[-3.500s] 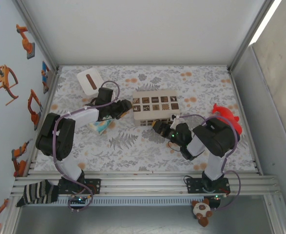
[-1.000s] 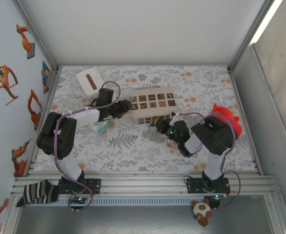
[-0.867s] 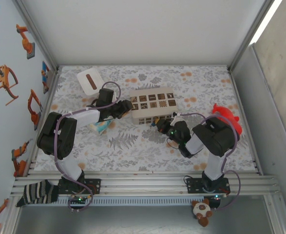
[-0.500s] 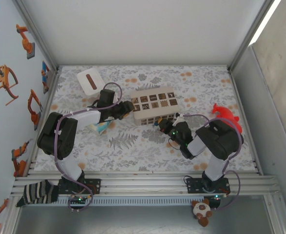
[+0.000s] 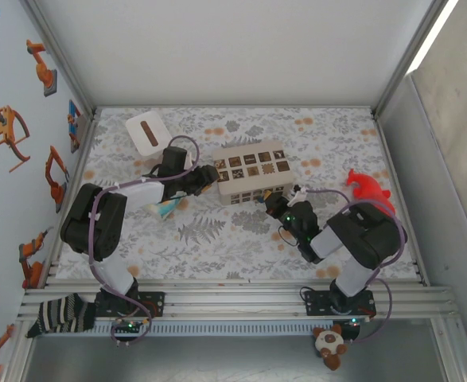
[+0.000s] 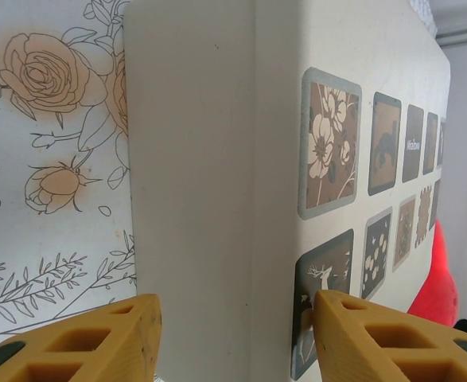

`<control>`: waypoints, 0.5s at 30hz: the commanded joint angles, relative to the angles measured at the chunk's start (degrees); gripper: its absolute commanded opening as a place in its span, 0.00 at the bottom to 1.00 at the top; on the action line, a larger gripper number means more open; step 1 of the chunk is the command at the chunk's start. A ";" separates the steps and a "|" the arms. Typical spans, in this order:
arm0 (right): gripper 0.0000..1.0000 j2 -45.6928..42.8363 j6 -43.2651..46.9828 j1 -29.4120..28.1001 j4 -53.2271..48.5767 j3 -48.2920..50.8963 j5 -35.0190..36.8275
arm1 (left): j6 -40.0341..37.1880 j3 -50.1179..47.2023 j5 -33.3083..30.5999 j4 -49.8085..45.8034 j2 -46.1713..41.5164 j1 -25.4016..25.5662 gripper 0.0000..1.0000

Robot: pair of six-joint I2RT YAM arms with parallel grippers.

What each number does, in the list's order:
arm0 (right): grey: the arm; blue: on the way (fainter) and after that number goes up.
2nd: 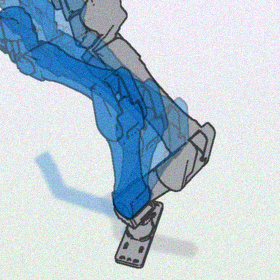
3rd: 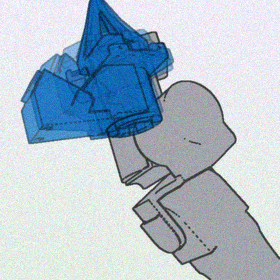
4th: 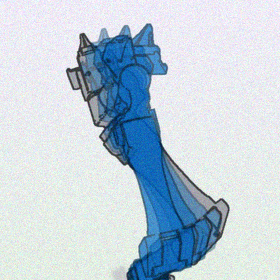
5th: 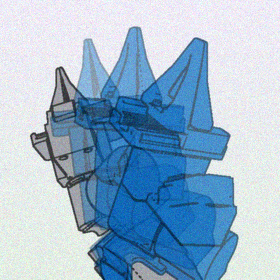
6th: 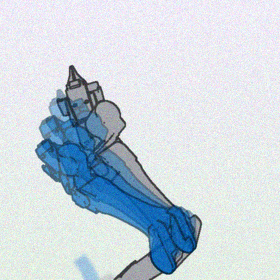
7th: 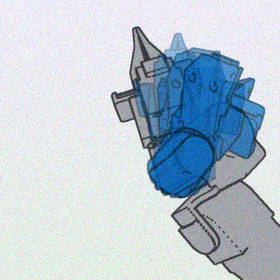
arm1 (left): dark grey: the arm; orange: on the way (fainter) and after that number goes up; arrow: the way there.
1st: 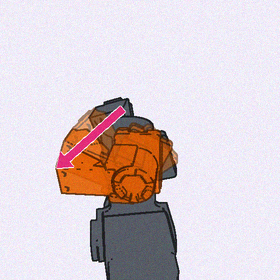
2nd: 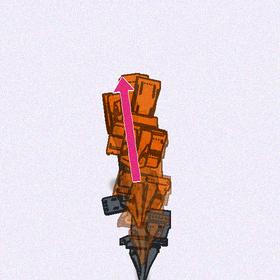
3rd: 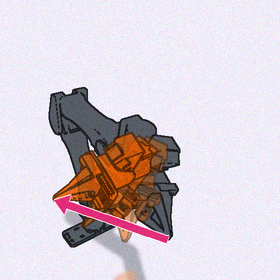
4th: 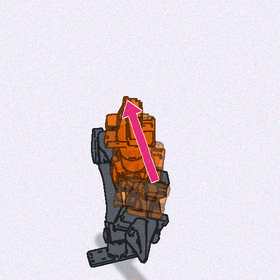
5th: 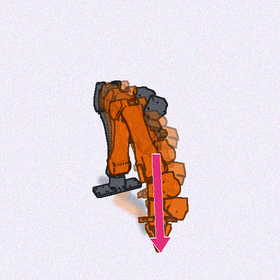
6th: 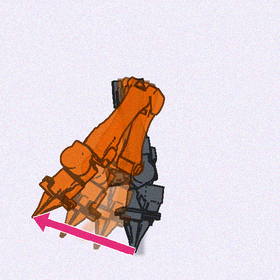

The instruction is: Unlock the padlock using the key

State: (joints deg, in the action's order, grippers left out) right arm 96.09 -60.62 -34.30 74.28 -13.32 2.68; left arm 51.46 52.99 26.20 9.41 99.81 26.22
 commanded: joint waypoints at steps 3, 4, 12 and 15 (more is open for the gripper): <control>0.00 -5.21 1.24 0.29 -2.29 2.39 2.29 | -0.56 -0.49 -2.29 -5.70 -3.80 -0.14 0.57; 0.00 -6.48 1.76 0.29 -3.67 2.58 2.18 | -0.80 -0.20 -2.45 -6.24 -4.55 -0.15 0.58; 0.00 -27.66 8.82 0.54 -31.30 1.08 0.29 | -3.91 1.77 -4.84 -11.55 -13.32 -0.73 0.66; 0.00 -37.82 13.03 0.82 -49.20 -2.70 -1.49 | -5.91 1.67 -7.17 -13.78 -17.49 -0.82 0.68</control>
State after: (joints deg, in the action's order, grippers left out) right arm 64.34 -53.15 -33.93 43.20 -11.90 2.04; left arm 48.93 53.19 21.58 -0.82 86.32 25.78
